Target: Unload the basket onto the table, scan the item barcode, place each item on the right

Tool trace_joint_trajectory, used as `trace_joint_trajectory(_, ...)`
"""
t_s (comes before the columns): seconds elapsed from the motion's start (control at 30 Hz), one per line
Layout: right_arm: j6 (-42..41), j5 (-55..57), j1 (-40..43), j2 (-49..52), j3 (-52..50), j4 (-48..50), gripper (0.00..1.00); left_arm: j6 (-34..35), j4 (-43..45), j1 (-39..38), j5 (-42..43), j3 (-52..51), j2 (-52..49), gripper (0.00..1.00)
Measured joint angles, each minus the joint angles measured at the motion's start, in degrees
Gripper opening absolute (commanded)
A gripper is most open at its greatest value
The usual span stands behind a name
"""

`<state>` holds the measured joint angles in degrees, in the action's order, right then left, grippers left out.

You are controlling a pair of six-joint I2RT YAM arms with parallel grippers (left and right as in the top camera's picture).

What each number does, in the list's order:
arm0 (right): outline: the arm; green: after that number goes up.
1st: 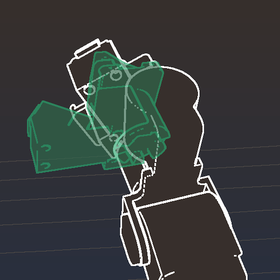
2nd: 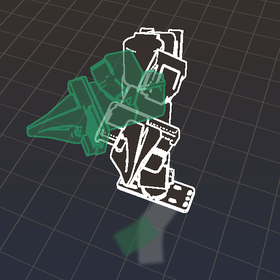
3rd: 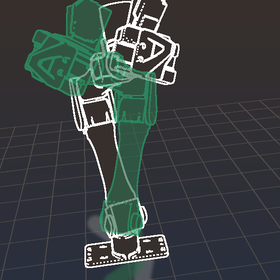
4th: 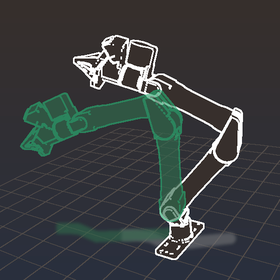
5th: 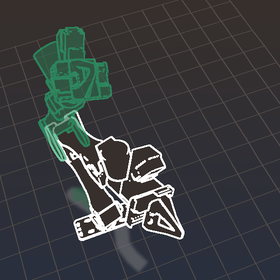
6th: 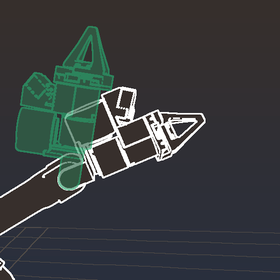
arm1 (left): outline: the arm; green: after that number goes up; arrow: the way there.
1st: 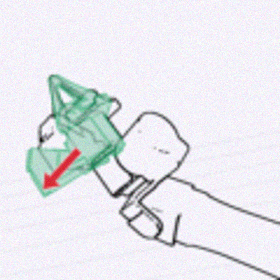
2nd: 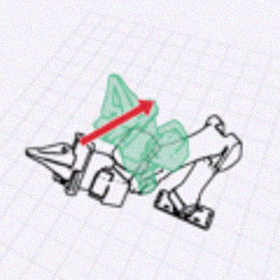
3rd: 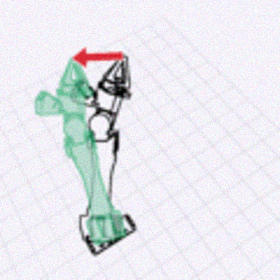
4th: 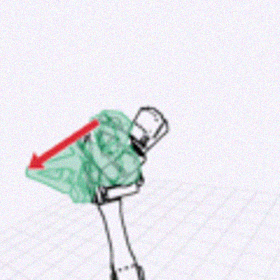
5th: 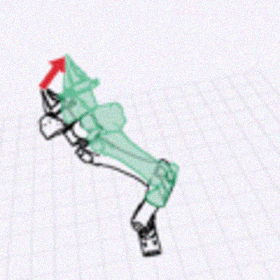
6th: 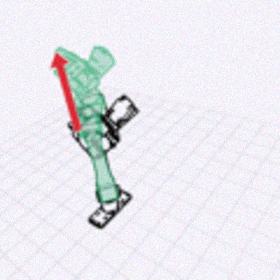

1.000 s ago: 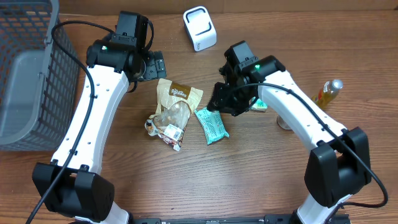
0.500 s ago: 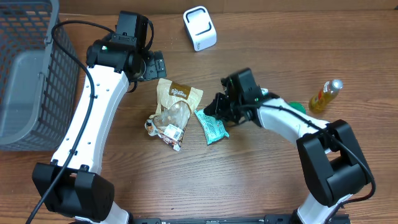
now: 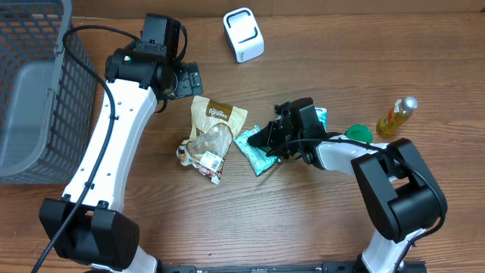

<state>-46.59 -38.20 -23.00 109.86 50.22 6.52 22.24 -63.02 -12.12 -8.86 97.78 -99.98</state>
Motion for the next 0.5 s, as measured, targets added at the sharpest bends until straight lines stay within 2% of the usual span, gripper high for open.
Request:
trace_joint_trajectory(0.17,-1.3,-5.6,0.2,-3.4,4.5,-6.2,0.04,0.0,0.0,0.0,0.0,0.0,0.0,1.0)
trace_joint_trajectory(0.3,-1.4,-6.8,0.3,-7.9,6.2,-14.8,0.04,0.0,0.0,0.0,0.0,0.0,0.0,1.0)
trace_joint_trajectory(0.43,-1.4,0.3,0.0,-8.2,5.7,-25.5,0.04,0.0,0.0,0.0,0.0,0.0,0.0,1.0)
trace_joint_trajectory(0.5,-1.4,4.6,-0.4,-8.1,4.9,-27.6,0.04,0.0,0.0,0.0,0.0,0.0,0.0,1.0)
